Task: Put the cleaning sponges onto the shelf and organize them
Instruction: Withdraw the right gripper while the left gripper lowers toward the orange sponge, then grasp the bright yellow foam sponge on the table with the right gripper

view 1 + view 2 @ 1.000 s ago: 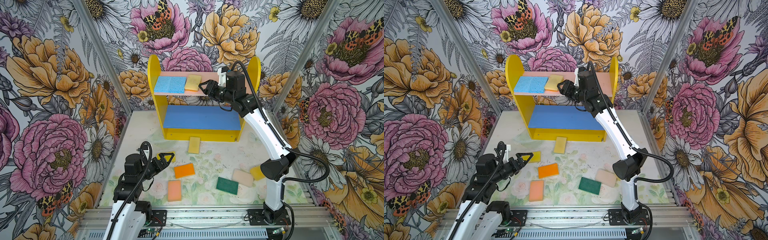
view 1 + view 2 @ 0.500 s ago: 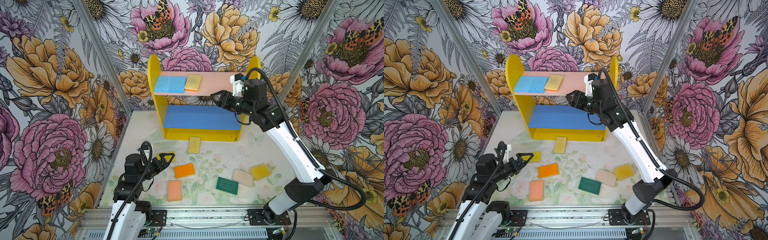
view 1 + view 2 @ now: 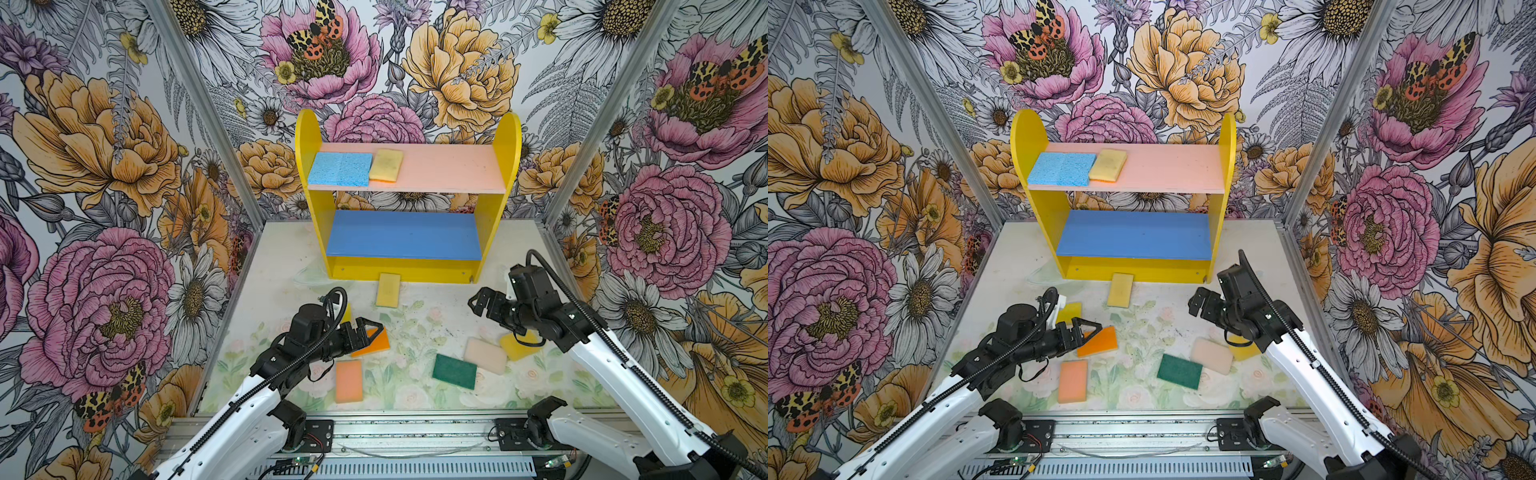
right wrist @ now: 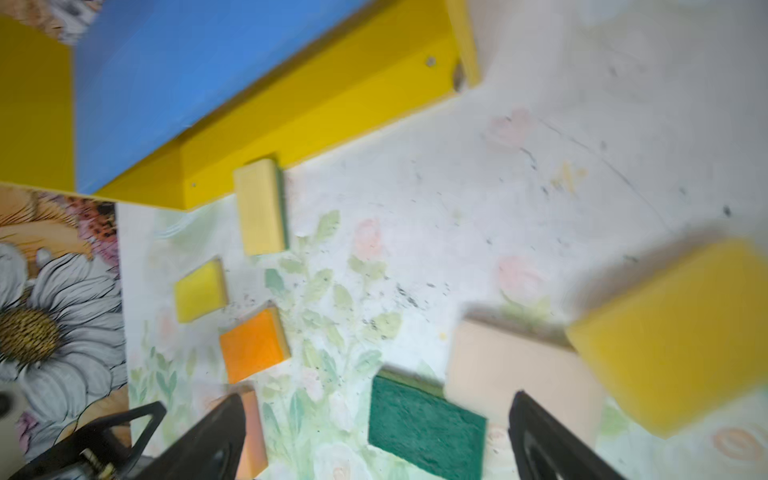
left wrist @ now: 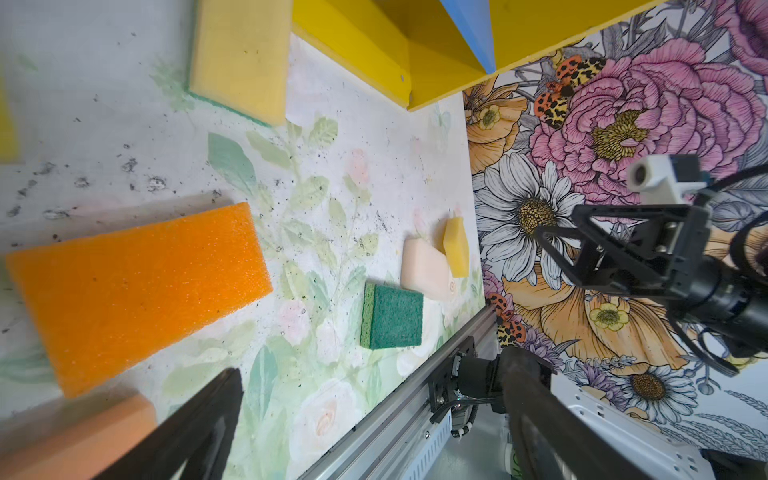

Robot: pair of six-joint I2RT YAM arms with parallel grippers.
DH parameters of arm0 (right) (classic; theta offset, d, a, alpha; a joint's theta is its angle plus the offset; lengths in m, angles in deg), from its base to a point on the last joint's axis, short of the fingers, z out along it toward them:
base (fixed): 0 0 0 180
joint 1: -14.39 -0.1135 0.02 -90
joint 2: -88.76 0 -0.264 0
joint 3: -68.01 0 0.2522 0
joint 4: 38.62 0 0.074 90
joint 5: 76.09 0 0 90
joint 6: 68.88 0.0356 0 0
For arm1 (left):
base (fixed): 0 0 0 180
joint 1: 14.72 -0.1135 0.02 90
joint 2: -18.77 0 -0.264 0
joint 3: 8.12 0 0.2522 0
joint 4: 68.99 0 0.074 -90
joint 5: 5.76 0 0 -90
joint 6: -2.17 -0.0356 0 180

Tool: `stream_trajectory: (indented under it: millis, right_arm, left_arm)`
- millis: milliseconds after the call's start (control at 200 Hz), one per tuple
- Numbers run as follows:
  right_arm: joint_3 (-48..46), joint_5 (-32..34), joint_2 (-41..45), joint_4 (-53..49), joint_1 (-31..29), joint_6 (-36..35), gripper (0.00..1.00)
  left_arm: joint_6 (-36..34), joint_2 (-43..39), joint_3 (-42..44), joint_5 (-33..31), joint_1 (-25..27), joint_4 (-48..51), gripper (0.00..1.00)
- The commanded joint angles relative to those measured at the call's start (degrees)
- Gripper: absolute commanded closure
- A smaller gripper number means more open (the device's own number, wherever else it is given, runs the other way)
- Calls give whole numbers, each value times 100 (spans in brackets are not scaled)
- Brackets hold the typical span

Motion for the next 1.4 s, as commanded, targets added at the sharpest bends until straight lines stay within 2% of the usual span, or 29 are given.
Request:
stream_trajectory:
  millis: [0,100,210,425,575,860,1035,1276,1396]
  right_arm:
    - [-745,842,1081,-107,194,1406,1]
    - [-1328,1337,1983,-114,263,2095,1]
    - [-1851,1286,2390,-124,415,2603,1]
    - [-2401,673,1960,32,829,3171,3]
    - [-2553,727,1848,295,1121,3228,7]
    - [-3124,112,1217,1465,1765,3239,20]
    - [-3248,116,1260,1712,1932,3170,36]
    - [-3298,162,1561,1766,1961,3058,67]
    - [-3041,137,1686,1810,1960,2678,77]
  left_arm:
    - [178,120,-146,-620,268,-498,1]
    - [221,102,-138,-713,328,-505,1]
    - [267,-68,-51,-792,306,-486,1]
    - [287,-342,78,-757,121,-278,1]
    - [294,-455,134,-648,-69,-237,1]
    - [288,-464,133,-446,-284,-238,1]
    - [299,-530,154,-429,-326,-222,1]
    - [232,-470,68,-336,-327,-229,1]
    - [232,-445,43,-330,-330,-229,1]
